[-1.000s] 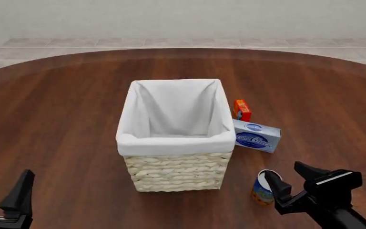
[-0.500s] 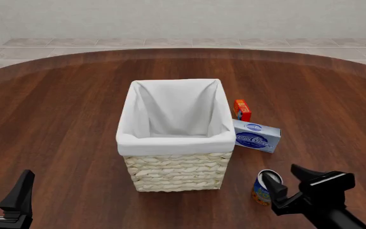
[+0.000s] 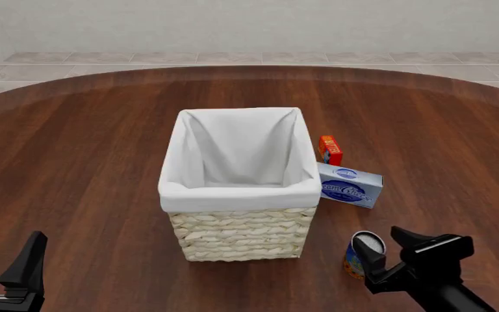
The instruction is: Pick up the alphabet soup and put it in the basket.
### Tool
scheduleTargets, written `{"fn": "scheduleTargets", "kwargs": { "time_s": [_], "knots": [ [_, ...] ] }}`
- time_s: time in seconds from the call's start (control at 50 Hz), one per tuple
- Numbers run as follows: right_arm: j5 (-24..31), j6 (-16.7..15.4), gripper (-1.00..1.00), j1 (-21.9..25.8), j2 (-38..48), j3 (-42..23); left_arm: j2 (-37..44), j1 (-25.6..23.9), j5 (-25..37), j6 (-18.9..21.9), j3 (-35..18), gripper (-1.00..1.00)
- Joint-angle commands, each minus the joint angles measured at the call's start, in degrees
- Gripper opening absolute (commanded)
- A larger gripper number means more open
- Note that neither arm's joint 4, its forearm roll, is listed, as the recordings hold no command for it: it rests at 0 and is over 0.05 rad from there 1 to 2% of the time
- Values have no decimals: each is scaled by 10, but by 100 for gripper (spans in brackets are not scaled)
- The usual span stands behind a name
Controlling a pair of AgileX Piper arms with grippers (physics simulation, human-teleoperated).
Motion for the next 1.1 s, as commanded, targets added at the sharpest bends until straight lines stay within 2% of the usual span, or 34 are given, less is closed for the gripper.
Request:
{"fn": "scheduleTargets", "kwargs": {
  "time_s": [0.02,0.58,1.1],
  "knots": [
    [-18,1,100,-1,20,1,0,0,0,0,0,100],
    [-47,2,100,0,55,2,0,0,0,0,0,100],
    [-109,4,100,0,127,3,0,0,0,0,0,100]
  ]
}}
